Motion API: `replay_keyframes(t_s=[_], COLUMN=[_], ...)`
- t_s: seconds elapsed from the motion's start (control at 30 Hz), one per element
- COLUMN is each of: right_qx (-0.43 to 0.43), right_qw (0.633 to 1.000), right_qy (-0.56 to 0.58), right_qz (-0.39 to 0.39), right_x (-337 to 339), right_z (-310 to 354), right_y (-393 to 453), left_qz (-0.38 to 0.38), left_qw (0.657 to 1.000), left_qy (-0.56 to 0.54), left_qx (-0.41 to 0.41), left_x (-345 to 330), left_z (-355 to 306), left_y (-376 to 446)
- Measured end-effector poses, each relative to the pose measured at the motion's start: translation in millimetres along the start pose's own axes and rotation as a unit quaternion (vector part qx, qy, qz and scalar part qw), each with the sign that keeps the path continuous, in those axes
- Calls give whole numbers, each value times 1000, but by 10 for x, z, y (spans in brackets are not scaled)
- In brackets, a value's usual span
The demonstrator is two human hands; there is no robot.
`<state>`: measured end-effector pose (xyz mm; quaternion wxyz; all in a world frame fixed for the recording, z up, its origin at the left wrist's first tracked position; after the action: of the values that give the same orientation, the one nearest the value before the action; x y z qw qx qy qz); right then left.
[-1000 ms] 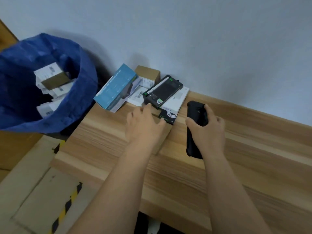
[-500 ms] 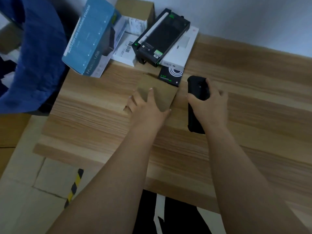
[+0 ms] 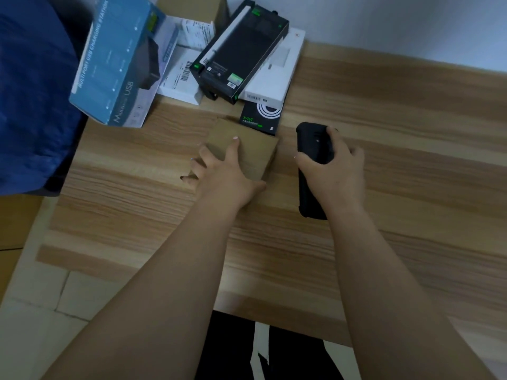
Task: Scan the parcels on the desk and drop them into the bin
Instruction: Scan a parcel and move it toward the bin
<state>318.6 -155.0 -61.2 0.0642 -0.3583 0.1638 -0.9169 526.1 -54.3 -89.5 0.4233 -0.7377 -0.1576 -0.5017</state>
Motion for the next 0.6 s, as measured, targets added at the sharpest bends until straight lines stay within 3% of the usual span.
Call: replay_keyframes(t_s=[0.2,0.4,0.6], right_qx=[-10,-7,-3], right_qw=[999,999,998], right_qy=[19,19,43], right_qz=[-27,-45,-43], right_x=[409,834,827], right_z=[-94,-176,-132], right_y=[-126,-260,-365], left_qz=[51,120,51], left_qw=[997,987,974], left_qy=[-22,-96,-186], left_qx=[-49,-45,-115], left_x=[-113,-380,4], left_z=[-411,-487,-482], left_y=[-474,-753,-744])
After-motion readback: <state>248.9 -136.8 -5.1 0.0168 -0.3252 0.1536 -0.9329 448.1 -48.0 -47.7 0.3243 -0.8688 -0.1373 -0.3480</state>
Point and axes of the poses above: each hand's wrist, its own y-axis towards the middle knuckle, its own x-axis out of the back of the hand, z = x × y, the point moved 10 cm from there along y, towards the middle knuckle, and after that the axes turned 7 degrees about -z, right-handed, at the moved point
